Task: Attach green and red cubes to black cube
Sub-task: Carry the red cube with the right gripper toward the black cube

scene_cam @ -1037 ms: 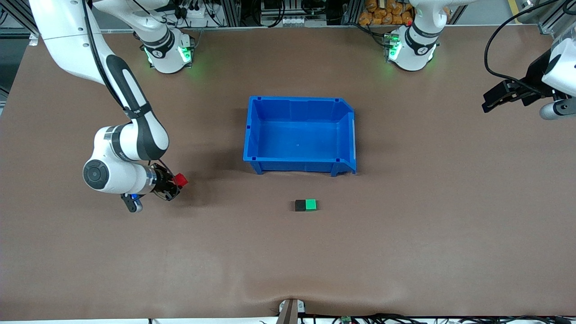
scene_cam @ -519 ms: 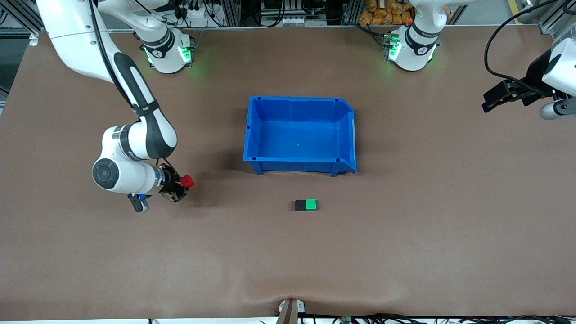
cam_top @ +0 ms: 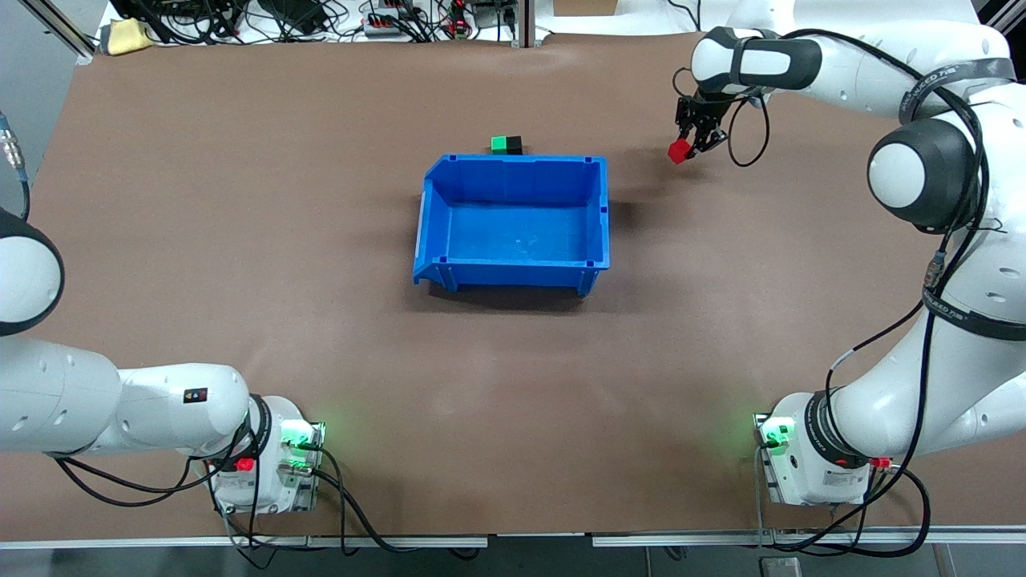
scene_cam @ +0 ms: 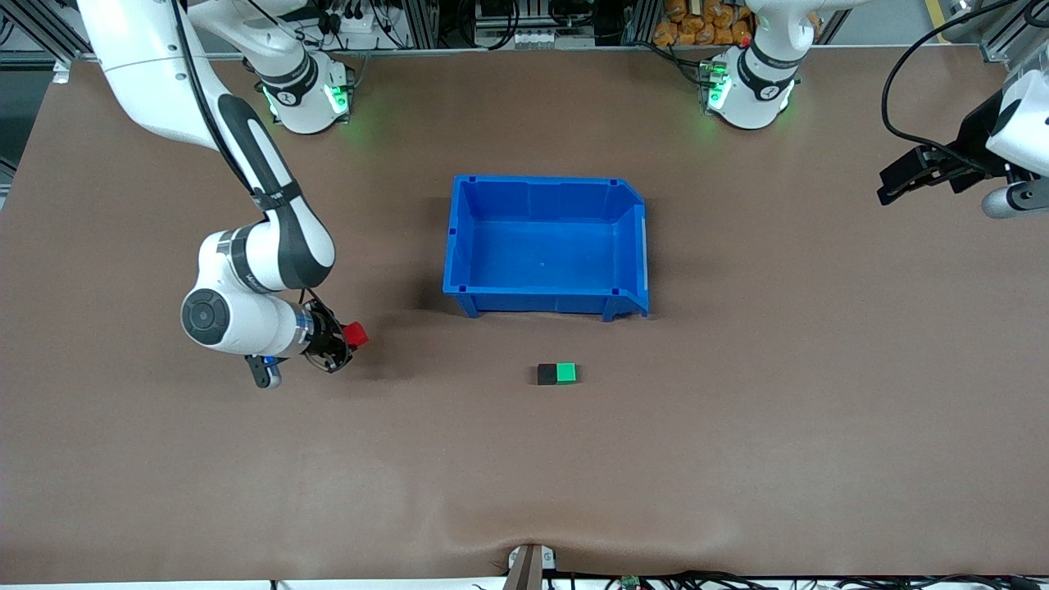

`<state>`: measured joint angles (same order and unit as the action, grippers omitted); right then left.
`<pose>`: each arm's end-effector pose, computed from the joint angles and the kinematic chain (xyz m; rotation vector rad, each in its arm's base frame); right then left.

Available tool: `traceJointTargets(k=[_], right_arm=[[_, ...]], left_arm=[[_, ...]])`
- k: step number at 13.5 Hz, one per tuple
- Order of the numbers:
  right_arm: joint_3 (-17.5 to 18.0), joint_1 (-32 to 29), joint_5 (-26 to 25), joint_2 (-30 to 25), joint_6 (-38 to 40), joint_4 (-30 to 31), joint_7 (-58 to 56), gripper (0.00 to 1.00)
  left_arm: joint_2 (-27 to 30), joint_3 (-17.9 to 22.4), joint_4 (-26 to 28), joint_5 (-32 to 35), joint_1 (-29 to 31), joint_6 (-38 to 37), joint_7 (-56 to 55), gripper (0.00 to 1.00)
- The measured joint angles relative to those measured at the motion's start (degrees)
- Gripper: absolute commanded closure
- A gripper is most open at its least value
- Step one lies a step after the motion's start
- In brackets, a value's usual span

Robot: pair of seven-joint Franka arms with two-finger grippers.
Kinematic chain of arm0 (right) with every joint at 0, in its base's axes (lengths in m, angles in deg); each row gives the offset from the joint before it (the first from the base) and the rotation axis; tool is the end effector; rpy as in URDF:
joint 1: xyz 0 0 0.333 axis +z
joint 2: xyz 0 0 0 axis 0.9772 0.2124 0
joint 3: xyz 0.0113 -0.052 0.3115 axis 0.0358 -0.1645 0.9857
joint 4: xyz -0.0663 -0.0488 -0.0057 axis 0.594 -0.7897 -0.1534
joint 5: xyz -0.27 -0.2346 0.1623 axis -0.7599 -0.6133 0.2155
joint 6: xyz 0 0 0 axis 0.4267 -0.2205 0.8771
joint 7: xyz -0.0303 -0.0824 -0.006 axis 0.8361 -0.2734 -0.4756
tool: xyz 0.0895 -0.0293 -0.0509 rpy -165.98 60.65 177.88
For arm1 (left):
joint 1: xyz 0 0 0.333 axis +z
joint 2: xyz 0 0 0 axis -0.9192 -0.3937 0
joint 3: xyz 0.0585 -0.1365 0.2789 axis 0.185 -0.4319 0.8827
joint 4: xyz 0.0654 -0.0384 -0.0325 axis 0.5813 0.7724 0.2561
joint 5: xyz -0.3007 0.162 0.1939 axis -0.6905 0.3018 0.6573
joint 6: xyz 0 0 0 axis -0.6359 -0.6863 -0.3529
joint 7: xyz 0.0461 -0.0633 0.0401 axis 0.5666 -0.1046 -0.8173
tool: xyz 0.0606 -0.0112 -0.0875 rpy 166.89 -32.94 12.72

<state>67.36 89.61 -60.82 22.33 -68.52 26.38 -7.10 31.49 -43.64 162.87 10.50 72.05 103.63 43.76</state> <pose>0.6319 0.1600 0.2455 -2.6001 1.6500 0.3510 0.5290 -0.0482 0.6393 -3.0785 -0.2167 0.0098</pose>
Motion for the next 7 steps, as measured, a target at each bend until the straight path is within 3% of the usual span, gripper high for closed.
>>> traceJointTargets(k=[7], right_arm=[[0.02, 2.99, 0.09, 3.23, -0.04, -4.77, 7.55, 1.0]], left_arm=[[0.14, -0.12, -0.08, 0.0, 0.0, -0.11, 0.0, 0.0]])
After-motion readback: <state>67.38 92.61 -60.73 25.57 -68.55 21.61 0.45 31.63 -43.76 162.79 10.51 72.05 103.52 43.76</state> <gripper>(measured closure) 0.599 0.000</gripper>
